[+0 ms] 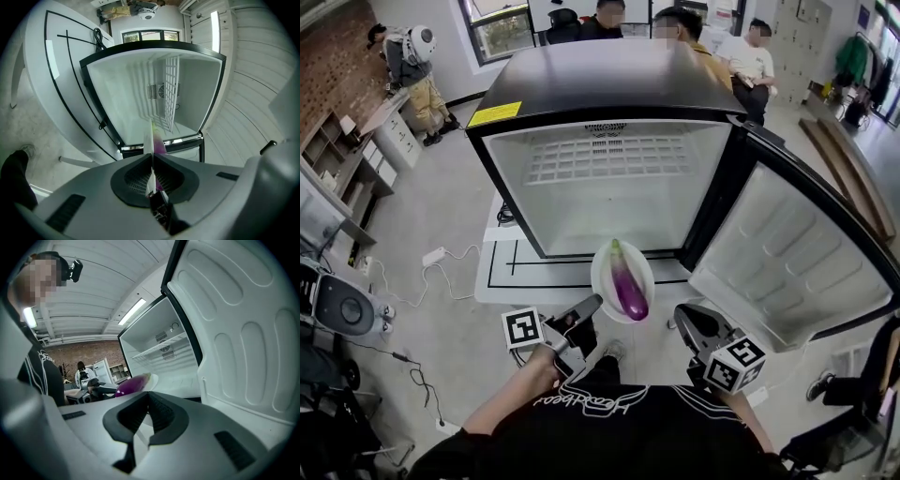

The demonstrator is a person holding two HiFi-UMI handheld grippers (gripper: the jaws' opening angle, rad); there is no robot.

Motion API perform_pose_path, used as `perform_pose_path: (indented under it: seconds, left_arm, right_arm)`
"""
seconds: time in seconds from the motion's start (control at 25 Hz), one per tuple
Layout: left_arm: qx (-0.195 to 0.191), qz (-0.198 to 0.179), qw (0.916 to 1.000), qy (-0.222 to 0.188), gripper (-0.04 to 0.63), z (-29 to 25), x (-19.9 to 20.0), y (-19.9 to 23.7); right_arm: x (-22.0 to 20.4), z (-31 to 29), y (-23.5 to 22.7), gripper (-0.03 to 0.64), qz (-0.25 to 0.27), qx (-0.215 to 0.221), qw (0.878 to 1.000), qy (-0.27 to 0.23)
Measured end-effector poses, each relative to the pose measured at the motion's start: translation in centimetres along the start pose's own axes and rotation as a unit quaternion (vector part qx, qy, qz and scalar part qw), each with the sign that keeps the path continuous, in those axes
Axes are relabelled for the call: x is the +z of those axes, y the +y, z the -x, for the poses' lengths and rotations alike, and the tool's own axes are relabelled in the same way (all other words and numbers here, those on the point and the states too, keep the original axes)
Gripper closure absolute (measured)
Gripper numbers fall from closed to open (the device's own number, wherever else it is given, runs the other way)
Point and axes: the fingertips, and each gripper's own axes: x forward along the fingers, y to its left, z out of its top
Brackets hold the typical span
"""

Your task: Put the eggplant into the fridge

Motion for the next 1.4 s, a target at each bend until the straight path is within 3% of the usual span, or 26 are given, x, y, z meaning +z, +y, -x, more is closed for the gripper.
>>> perform_pose_path:
  seconds: [0.32,0.56,0.72,1.08,1.4]
  left_arm:
    - [0.011,-0.023,0.9995,0.018,0.575,-3.7,3.1,0.6]
    - [0.037,-0.022,0.9988,0.022,0.575,-5.8,4.9,2.1]
    - [0.035,-0.036,0.9984,0.025,0.575,-7.6,6.2,2.1]
    - [0.03,-0.039,0.9988,0.0,0.575,-10.4,9.3,2.7]
    - [0.088,-0.056,0.994,-0.033,0.575,-11.5,12.5,6.7]
  right_arm:
    - [0.0,-1.7,-2.9,0.611,-0.007,-0.02,1.0,0.0]
    - [-0.7,-2.8,-3.4,0.611,0.004,-0.015,1.0,0.023]
    - [-0.9,-3.4,-3.8,0.611,0.004,-0.01,1.0,0.027]
    - [-0.4,-5.1,-4.0,0.611,0.005,0.003,0.999,0.036]
    - [0.6,-7.0,-3.6,0.611,0.027,0.017,0.999,0.044]
